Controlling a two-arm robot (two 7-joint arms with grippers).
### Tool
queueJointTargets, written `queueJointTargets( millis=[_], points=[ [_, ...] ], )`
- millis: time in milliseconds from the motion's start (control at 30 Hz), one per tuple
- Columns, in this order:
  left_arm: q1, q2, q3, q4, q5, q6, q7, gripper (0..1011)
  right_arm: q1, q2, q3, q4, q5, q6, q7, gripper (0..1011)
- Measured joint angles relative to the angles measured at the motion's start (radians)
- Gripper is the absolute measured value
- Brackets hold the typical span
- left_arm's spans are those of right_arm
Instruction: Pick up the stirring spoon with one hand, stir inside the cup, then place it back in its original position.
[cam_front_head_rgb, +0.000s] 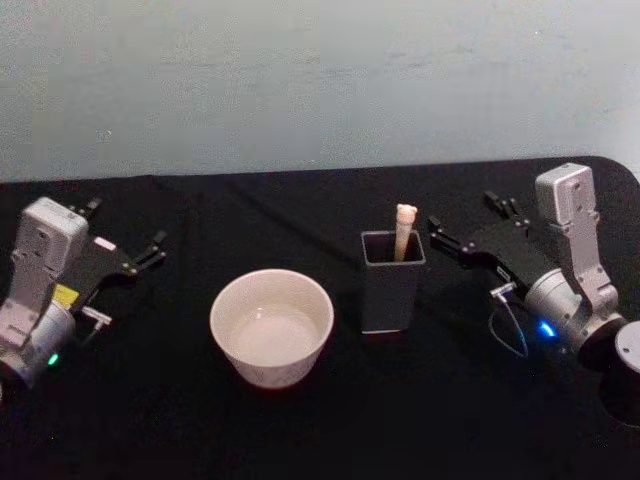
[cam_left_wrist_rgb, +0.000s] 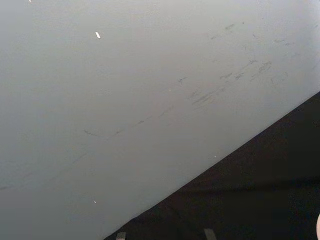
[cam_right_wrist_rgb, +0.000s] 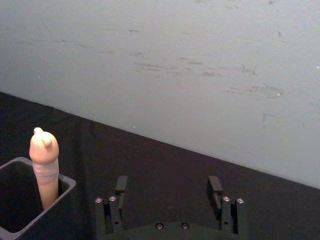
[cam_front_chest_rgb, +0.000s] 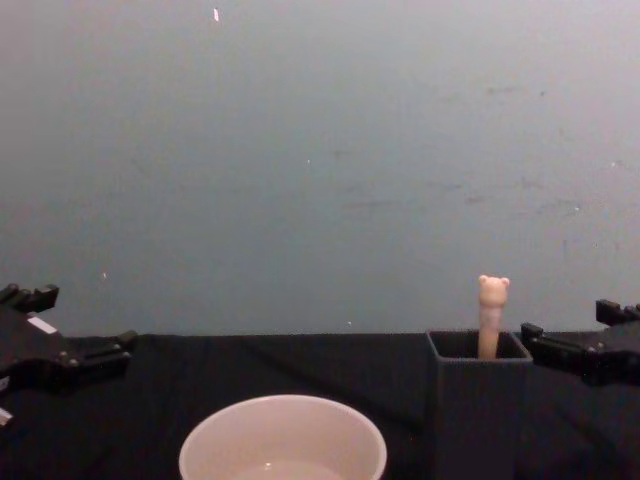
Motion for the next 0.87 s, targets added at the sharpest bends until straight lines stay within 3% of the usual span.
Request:
queueJointTargets(
  millis=[867],
  points=[
    [0.0, 0.0, 0.0, 0.0, 0.0, 0.0, 0.0, 1001, 0.0, 0.0, 0.0, 0.0, 0.0, 0.0, 0.0, 1002]
  ],
)
